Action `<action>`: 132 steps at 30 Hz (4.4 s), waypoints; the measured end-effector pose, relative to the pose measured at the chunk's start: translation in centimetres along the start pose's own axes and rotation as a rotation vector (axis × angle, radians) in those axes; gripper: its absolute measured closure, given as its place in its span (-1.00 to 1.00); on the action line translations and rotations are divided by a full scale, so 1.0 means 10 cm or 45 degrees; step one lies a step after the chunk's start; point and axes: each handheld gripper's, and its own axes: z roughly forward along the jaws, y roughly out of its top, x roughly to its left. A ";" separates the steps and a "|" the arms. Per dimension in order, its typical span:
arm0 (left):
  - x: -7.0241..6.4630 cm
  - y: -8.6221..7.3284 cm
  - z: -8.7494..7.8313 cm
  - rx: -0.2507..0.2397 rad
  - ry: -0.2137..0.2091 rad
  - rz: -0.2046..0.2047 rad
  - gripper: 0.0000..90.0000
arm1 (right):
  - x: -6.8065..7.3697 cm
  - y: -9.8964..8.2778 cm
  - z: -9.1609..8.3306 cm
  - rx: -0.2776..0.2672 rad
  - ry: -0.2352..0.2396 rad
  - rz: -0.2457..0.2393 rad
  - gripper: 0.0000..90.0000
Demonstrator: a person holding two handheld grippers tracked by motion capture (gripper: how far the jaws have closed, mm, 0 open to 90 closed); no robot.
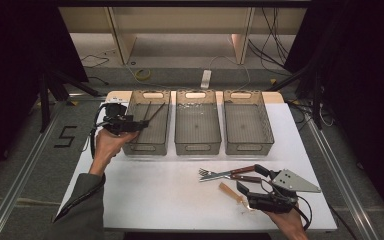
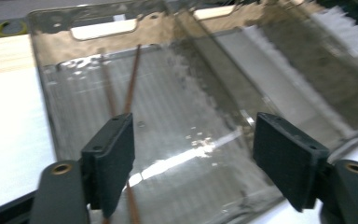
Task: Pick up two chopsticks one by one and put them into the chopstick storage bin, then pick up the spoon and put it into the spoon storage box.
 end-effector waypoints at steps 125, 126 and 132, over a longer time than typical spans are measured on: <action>-0.96 -1.14 -0.76 -0.249 -0.274 0.298 -0.65 | 0.02 -0.06 1.00 1.044 0.140 -0.234 0.63; -0.96 -1.14 -0.76 -0.249 -0.274 0.299 -0.65 | 0.02 -0.06 1.00 1.044 0.137 -0.238 0.64; -0.96 -1.14 -0.77 -0.251 -0.274 0.301 -0.65 | 0.01 -0.05 0.99 1.034 0.152 -0.227 0.66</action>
